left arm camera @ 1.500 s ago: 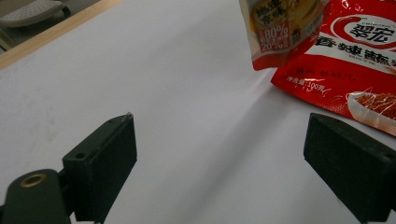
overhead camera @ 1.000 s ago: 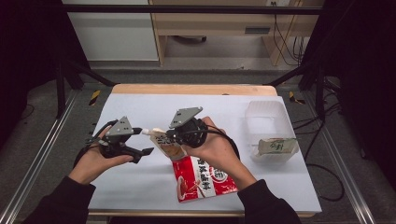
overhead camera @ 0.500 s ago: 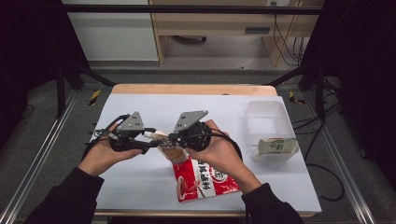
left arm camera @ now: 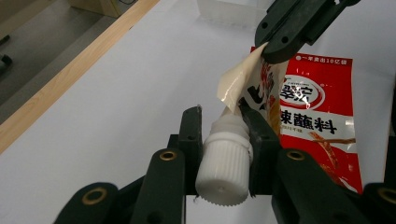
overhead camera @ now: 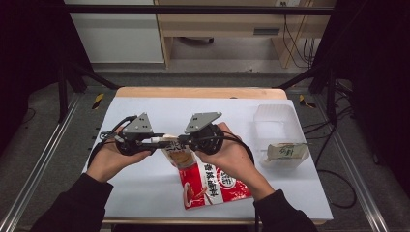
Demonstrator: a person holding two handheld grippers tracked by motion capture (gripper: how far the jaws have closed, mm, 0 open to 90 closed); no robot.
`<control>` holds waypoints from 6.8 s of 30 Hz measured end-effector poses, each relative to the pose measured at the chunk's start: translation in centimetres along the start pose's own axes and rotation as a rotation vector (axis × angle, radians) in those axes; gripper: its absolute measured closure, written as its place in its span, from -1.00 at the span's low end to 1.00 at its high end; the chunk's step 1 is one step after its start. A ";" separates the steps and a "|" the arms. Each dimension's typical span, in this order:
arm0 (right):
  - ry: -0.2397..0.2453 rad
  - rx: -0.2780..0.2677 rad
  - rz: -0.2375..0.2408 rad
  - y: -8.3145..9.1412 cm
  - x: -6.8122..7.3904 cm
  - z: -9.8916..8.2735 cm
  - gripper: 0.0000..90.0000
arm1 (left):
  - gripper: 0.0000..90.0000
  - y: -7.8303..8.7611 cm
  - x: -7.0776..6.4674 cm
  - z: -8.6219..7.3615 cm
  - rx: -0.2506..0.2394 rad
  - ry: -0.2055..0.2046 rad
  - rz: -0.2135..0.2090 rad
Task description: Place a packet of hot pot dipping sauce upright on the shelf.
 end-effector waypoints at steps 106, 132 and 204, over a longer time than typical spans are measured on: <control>0.152 0.320 -0.085 7.1 -7.7 -0.8 0.96 | -0.85 -0.7 4.4 -15.5 -0.091 0.311 0.251; 0.151 0.302 -0.177 13.0 -11.9 -4.9 0.96 | -0.85 -1.4 5.0 -16.4 -0.048 0.307 0.310; -0.090 0.392 -0.168 16.8 -12.2 -18.4 0.96 | -0.86 -1.3 4.9 -16.4 -0.045 0.301 0.304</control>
Point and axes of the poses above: each handheld gripper's, and its own axes: y roughly backward along the jaws, z roughly out of its top, x roughly to its left, the point moved 5 cm from there along -y, roughly forward along the jaws, and after that the axes turned 10 degrees about y, right-handed, at the moved point
